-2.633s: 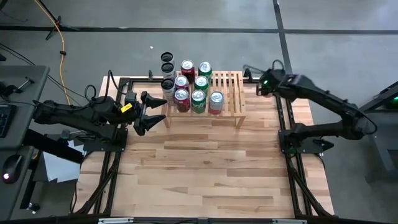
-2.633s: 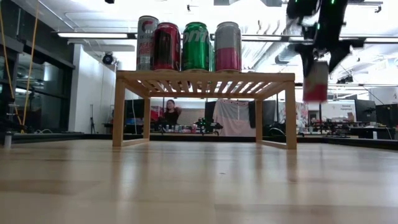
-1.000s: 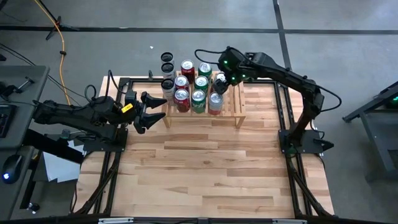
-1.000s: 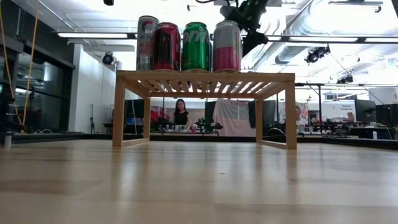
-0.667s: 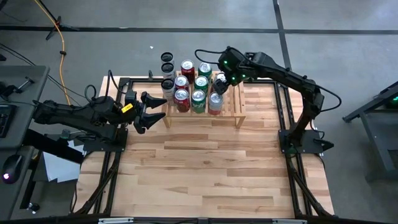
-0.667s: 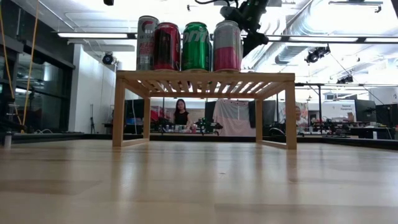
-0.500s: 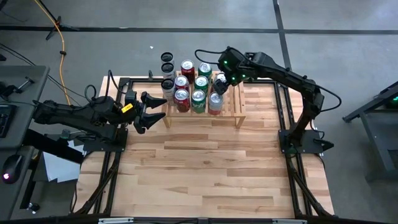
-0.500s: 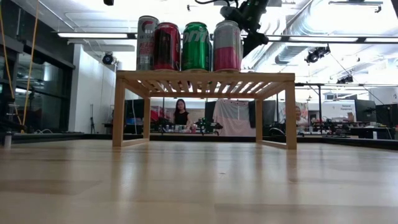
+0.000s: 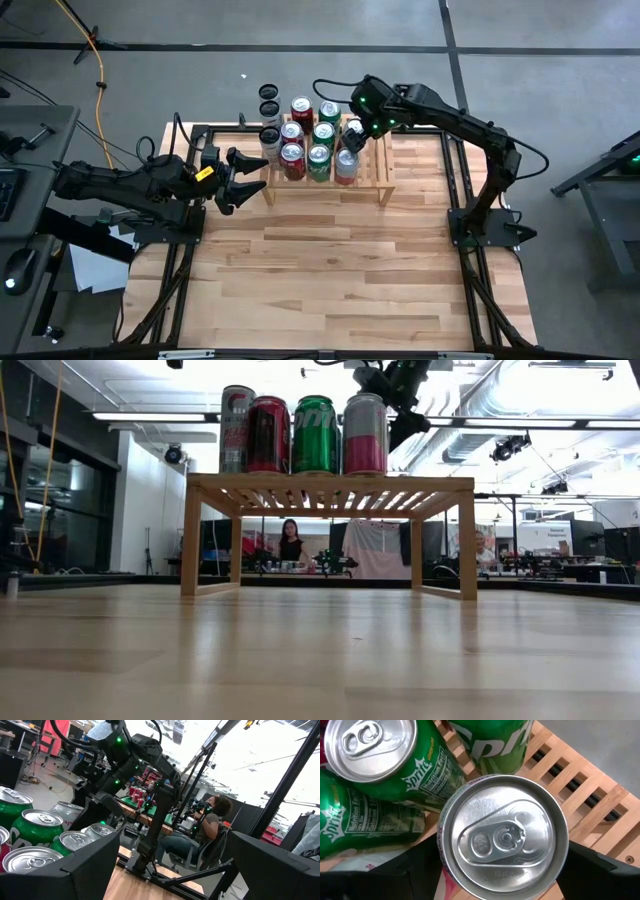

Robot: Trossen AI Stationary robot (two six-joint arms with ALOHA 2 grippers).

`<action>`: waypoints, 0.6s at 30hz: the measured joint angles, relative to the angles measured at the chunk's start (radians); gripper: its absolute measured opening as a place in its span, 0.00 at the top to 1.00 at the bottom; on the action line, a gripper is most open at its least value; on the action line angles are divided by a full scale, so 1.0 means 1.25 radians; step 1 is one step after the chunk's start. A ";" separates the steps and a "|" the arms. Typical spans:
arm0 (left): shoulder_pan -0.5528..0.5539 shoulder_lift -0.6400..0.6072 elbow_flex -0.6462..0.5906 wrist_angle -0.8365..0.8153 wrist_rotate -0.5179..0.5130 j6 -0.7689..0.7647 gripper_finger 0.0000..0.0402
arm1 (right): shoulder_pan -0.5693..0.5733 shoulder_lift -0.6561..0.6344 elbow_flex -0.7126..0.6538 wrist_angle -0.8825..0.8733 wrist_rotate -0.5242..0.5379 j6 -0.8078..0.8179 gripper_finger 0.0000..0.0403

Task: Place canned beverage on shelf
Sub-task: Put the pink-white soda can on the shelf aligned with the other pink-white soda can

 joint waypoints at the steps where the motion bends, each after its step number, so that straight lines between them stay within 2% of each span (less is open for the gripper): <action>1: 0.000 0.000 0.000 0.000 0.000 0.000 0.09 | 0.000 0.000 0.000 0.000 0.000 0.003 0.24; 18: 0.000 0.000 0.000 0.000 0.000 0.000 0.09 | 0.000 -0.001 0.000 -0.006 0.000 -0.036 0.24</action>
